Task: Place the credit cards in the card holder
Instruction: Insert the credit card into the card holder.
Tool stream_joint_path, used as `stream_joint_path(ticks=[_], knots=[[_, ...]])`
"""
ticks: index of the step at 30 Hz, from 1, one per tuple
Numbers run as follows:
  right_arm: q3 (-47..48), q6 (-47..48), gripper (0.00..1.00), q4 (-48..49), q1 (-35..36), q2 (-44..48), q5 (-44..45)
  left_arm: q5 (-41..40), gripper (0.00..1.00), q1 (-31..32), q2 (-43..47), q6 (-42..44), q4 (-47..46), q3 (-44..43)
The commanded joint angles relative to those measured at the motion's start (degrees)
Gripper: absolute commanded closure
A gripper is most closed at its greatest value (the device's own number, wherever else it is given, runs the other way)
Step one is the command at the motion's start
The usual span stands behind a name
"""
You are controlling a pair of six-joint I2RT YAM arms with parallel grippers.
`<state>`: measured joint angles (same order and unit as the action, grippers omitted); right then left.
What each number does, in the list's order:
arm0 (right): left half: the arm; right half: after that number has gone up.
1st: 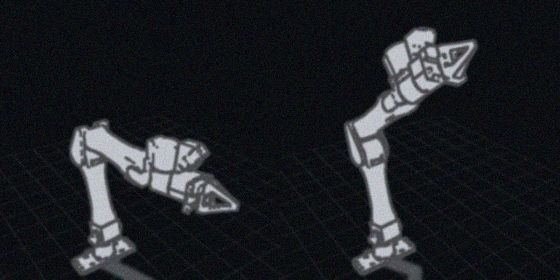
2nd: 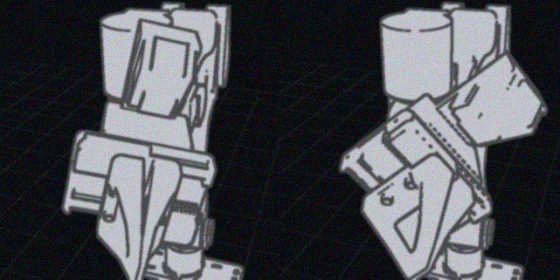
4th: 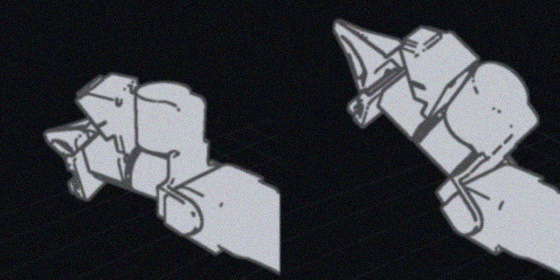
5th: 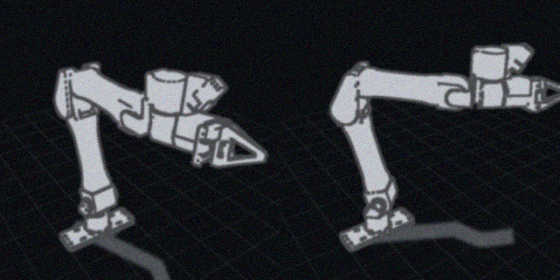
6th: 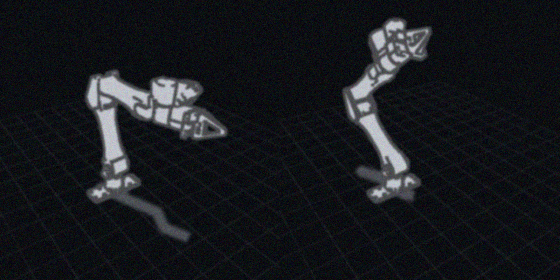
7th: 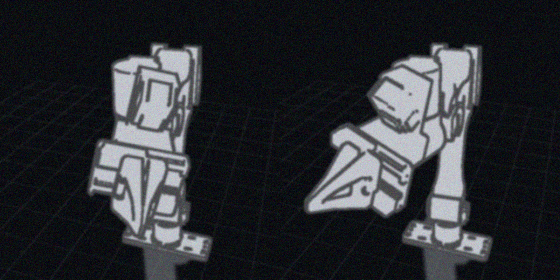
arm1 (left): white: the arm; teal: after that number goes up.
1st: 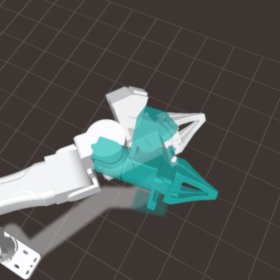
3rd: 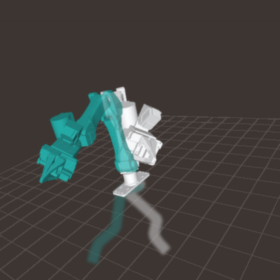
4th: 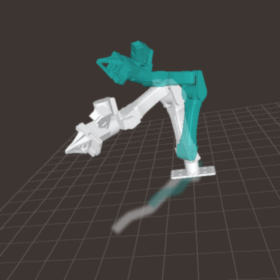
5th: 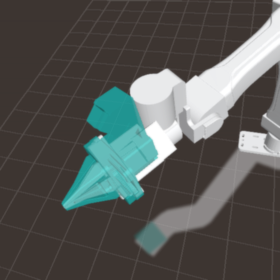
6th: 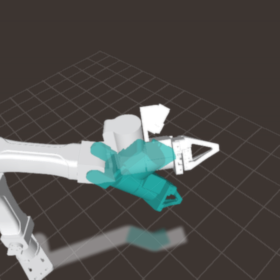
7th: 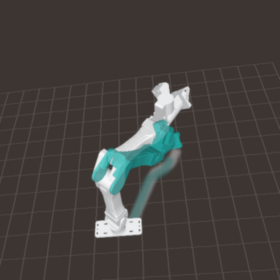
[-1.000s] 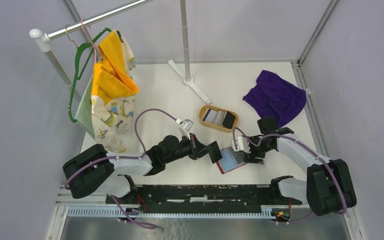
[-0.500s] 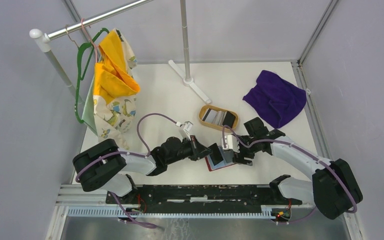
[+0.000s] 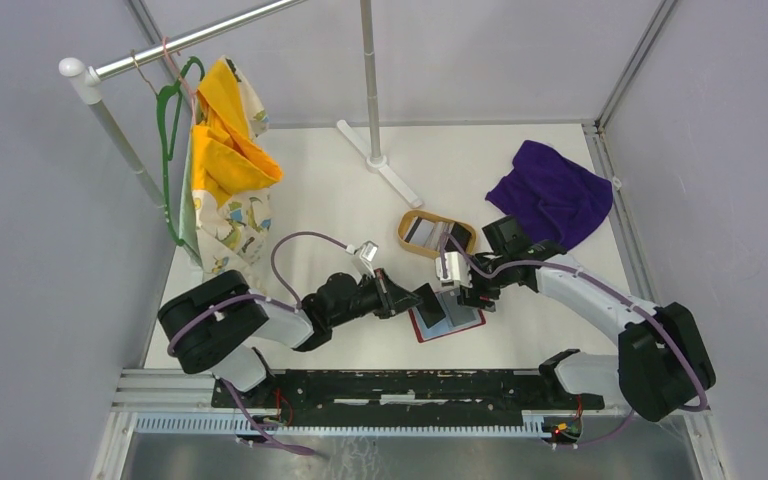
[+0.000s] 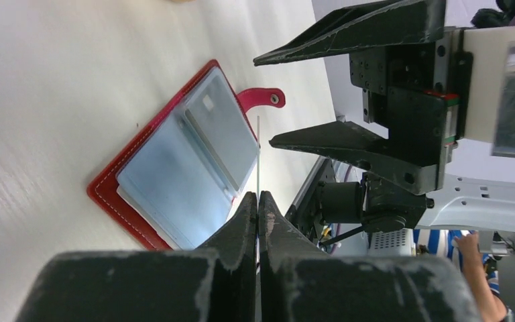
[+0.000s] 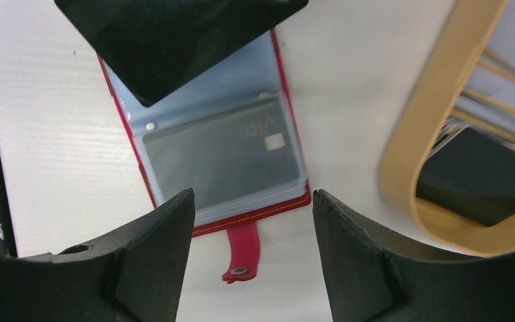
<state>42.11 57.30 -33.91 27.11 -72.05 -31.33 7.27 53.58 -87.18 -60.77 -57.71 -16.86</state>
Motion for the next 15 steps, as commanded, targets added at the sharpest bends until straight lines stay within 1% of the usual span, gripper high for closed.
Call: stream_joint_path(ticks=[1, 5, 9, 15], knots=[[-1.96, -1.13, 0.3, -0.12, -0.97, -0.04, 2.77, 2.13, 0.98, -0.15, -3.39, -4.47, -7.81, -0.19], [-3.08, -1.09, 0.3, 0.2, -1.61, -0.71, 6.54, 1.73, 0.98, -0.14, -4.69, -5.16, -7.84, -0.32], [-2.99, 0.77, 0.3, -1.49, -2.34, -0.31, 6.35, 1.27, 0.98, 0.03, -6.82, -6.66, -9.22, 0.05], [-4.02, 2.64, 0.29, -3.04, -2.49, -1.1, 6.98, 1.87, 0.98, 0.16, -11.87, -9.35, -14.57, -0.43]])
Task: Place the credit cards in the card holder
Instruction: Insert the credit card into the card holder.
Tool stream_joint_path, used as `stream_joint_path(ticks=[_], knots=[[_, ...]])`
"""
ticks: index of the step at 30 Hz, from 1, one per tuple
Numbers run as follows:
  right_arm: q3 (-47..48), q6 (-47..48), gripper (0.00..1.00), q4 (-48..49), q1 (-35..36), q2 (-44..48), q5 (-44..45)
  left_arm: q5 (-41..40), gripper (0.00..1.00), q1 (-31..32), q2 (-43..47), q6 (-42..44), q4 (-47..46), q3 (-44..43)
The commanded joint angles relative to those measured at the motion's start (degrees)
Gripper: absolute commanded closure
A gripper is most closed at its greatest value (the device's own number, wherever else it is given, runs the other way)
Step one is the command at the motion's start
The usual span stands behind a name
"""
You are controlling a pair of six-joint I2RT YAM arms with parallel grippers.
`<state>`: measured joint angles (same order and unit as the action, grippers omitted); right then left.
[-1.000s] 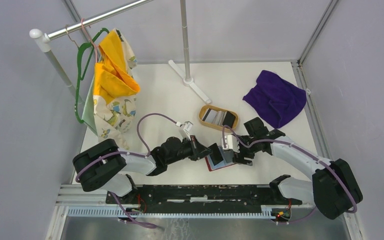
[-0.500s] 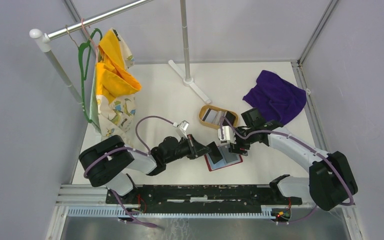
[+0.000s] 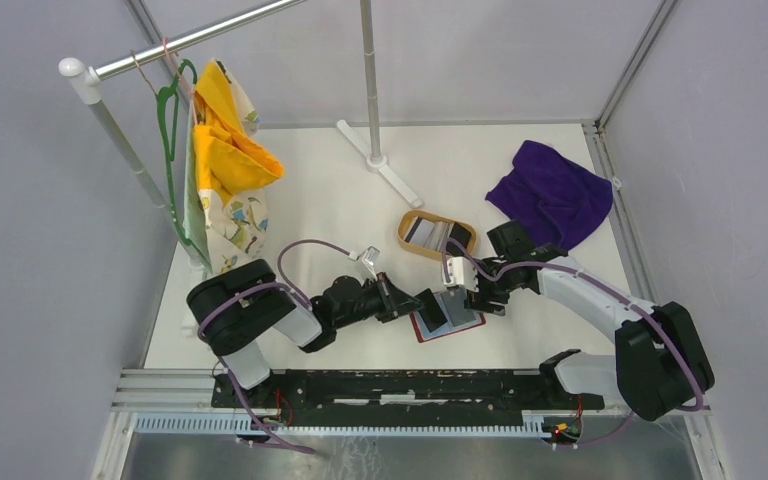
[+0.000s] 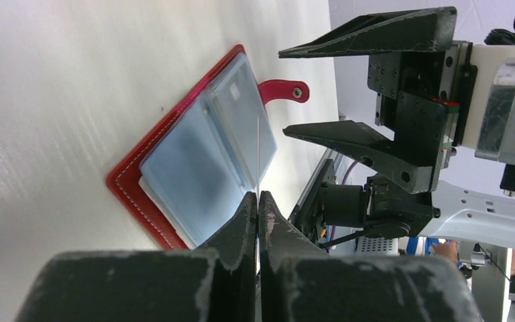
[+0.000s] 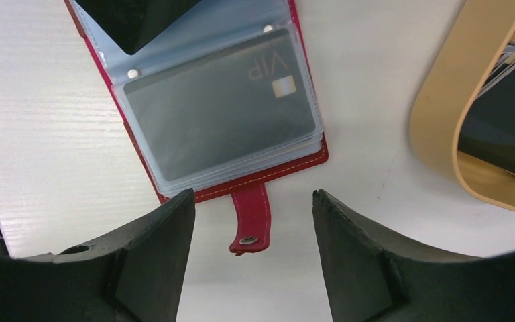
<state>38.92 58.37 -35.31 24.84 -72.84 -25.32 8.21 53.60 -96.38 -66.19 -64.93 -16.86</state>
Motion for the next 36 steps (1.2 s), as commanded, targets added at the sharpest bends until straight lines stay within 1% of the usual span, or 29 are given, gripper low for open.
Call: stream_joint_path(ticks=[1, 4, 13, 23, 36], knots=[[-1.05, 1.74, 0.29, -1.77, -0.17, -0.71, 1.06, 0.94, 0.98, 0.17, -3.44, -4.13, -8.46, -0.33], [-1.55, 1.89, 0.29, -1.61, -0.19, -1.33, 1.97, 0.36, 0.98, 0.18, -4.77, -4.57, -10.17, -0.18], [-2.26, 2.19, 0.29, -1.42, -0.14, -2.84, 3.89, -0.45, 0.98, 0.37, -6.77, -5.55, -9.83, -1.06], [-2.27, 2.36, 0.3, -1.71, -0.17, -3.01, 3.47, -1.53, 0.98, 1.14, -9.21, -7.64, -11.0, -1.77], [-2.31, 2.28, 0.3, -1.87, -0.16, -3.37, 3.54, -1.72, 0.98, 1.34, -10.14, -8.47, -12.2, -2.21]])
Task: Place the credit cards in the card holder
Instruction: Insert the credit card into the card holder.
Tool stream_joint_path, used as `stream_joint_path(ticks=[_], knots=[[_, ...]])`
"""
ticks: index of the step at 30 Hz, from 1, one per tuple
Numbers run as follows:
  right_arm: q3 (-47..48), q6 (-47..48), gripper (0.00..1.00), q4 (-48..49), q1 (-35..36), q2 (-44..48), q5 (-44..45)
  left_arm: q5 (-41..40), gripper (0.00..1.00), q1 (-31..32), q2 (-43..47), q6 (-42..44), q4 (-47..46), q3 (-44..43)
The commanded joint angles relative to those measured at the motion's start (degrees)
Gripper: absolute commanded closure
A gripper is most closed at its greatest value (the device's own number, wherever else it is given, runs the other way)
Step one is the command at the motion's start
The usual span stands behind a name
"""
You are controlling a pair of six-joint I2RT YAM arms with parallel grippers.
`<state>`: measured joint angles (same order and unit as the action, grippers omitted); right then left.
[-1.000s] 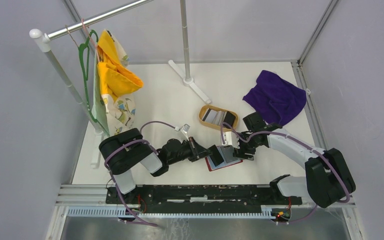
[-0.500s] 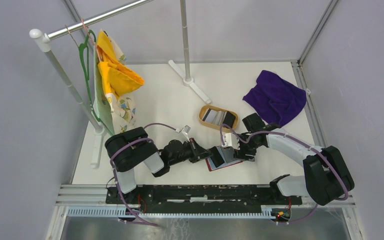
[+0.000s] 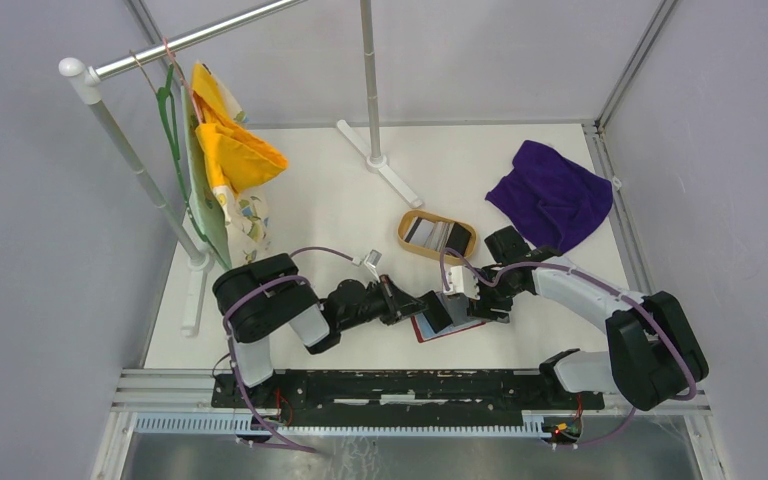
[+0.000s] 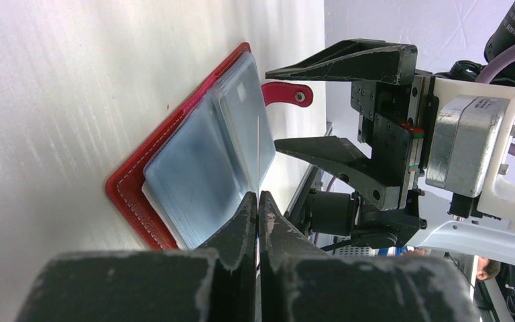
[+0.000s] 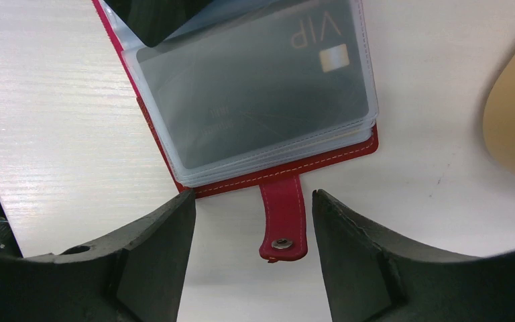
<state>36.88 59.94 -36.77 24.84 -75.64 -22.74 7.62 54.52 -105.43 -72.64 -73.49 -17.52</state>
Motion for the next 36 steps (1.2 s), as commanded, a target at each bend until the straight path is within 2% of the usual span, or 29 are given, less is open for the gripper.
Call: stream_joint_path(ticks=[1, 36], knots=[[-0.32, 0.71, 0.3, -0.39, -0.14, -0.58, 1.03, -1.12, 0.98, 0.44, -1.39, -2.07, -3.59, -1.77], [-0.32, 0.74, 0.3, -0.8, -0.2, -1.1, 1.03, -4.17, 0.98, 1.07, 1.49, -0.93, 4.64, -1.56]])
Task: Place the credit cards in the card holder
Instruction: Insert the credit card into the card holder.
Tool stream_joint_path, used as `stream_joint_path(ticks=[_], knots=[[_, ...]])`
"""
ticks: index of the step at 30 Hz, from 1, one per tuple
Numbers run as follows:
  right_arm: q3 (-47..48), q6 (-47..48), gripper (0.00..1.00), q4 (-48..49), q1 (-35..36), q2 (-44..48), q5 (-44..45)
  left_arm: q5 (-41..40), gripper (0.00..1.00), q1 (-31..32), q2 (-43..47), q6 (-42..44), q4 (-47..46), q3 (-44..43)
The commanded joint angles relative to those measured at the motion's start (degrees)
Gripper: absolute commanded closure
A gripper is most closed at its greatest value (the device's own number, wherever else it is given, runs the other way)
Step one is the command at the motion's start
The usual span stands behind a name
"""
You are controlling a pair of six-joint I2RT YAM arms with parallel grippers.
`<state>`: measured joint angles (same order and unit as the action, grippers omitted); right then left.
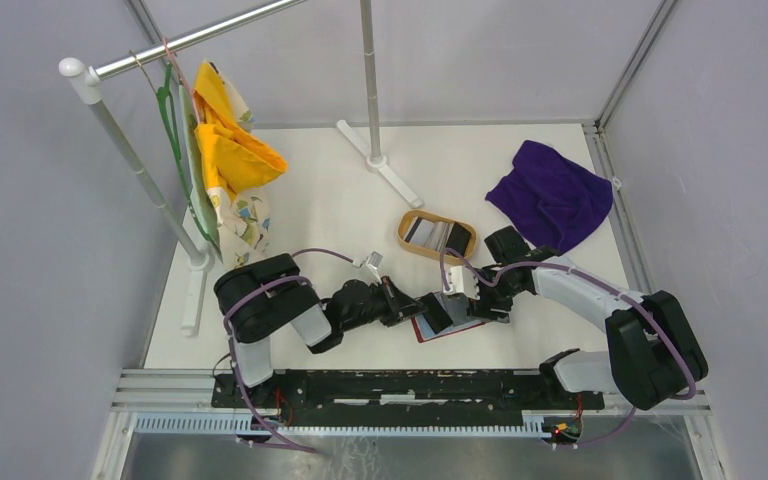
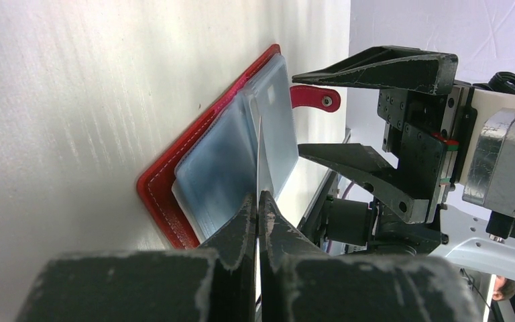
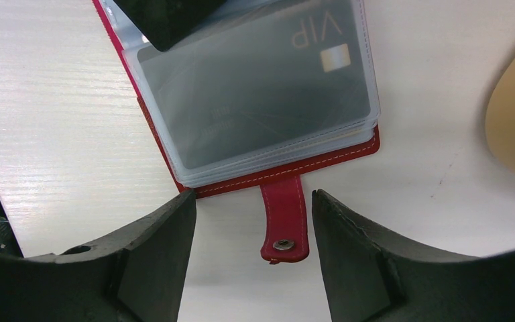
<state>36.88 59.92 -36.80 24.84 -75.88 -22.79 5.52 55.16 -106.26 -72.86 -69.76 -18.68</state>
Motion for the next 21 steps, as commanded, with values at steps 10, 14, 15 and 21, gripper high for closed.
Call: stream_joint_path(ticks=[10, 14, 15, 21], knots=[[-0.23, 0.81, 0.3, -0.85, -0.14, -0.9, 0.91, -2.61, 0.98, 0.88, 2.52, 0.42, 3.31, -1.62], [-0.23, 0.88, 0.3, -0.99, -0.16, -0.94, 0.92, -3.0, 0.98, 1.17, 2.13, 0.44, 3.41, -1.88], [-0.23, 0.83, 0.3, -0.98, -0.16, -0.94, 0.93, -3.12, 0.98, 1.28, 2.07, 0.44, 3.47, -2.01], [-0.21, 0.9, 0.3, -1.0, -0.19, -0.94, 0.89, -3.56, 0.98, 1.83, 1.44, 0.18, 3.66, -2.5]])
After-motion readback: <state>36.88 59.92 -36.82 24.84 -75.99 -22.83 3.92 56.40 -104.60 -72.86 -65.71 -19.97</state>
